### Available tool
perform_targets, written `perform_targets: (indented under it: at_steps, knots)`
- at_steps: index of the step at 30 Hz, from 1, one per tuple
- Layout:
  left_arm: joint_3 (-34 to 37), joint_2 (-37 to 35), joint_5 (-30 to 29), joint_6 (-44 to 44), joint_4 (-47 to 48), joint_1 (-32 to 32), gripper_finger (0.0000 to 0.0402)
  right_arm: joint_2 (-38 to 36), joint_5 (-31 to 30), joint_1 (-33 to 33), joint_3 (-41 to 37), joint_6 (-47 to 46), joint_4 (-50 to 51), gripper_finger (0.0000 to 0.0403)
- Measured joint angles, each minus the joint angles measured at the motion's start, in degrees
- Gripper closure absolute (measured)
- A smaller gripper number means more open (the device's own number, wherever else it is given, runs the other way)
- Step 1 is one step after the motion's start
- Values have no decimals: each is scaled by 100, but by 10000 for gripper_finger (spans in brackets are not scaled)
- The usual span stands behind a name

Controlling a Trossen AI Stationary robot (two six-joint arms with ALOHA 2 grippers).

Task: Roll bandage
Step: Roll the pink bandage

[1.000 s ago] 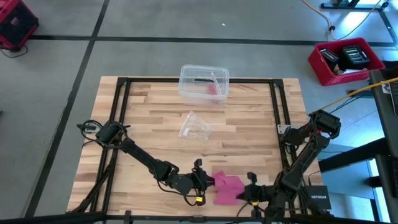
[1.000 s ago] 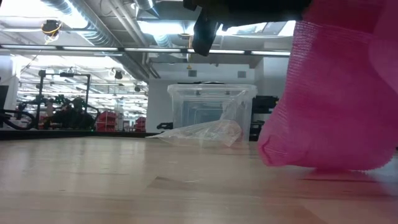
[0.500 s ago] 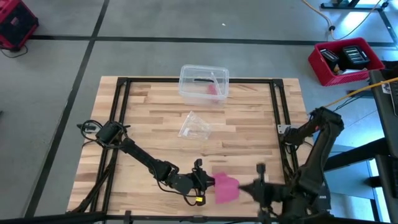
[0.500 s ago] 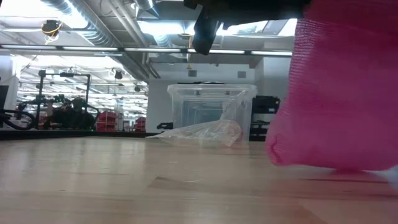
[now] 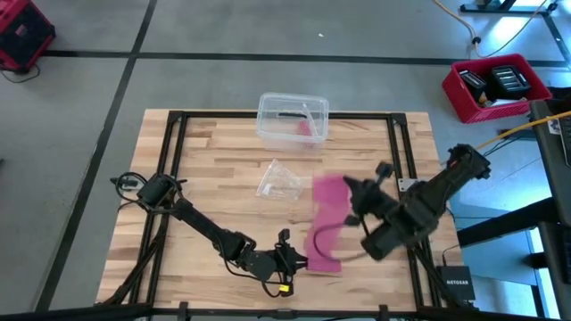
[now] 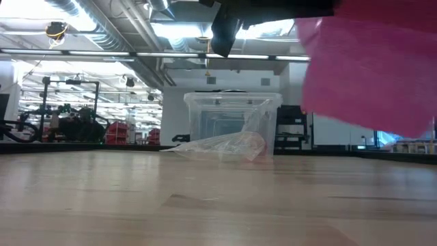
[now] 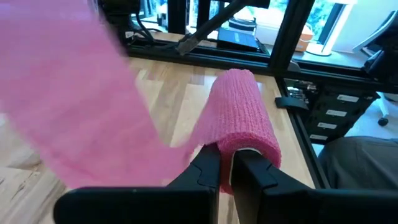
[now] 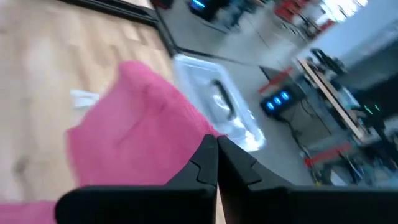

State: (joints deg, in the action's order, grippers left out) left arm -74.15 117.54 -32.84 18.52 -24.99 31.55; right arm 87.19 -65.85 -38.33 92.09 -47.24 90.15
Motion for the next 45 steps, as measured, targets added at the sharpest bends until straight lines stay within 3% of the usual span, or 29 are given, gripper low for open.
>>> perform_targets:
  at_steps: [12,17,23,28,32,37,45]
  knots:
    - [0,0,0,-60,7,50,389,-780,102,1947,-823,392,-33,397]
    - [0,0,0,-95,7,44,389,-798,668,2506,-1474,433,-505,382]
    - [0,0,0,-96,8,37,389,-792,1696,2826,-2392,1192,-1765,304]
    - [0,0,2,-96,44,37,389,-792,2900,2902,-2388,1463,-1887,220]
    - [0,0,2,-96,46,24,389,-847,3429,2615,-1898,1417,-1415,175]
    - [0,-50,-18,-457,63,33,389,-1141,3474,1590,-1633,1111,-1611,150]
    - [0,-676,-133,-1078,44,15,389,-1299,2573,-864,-2019,82,-2305,148]
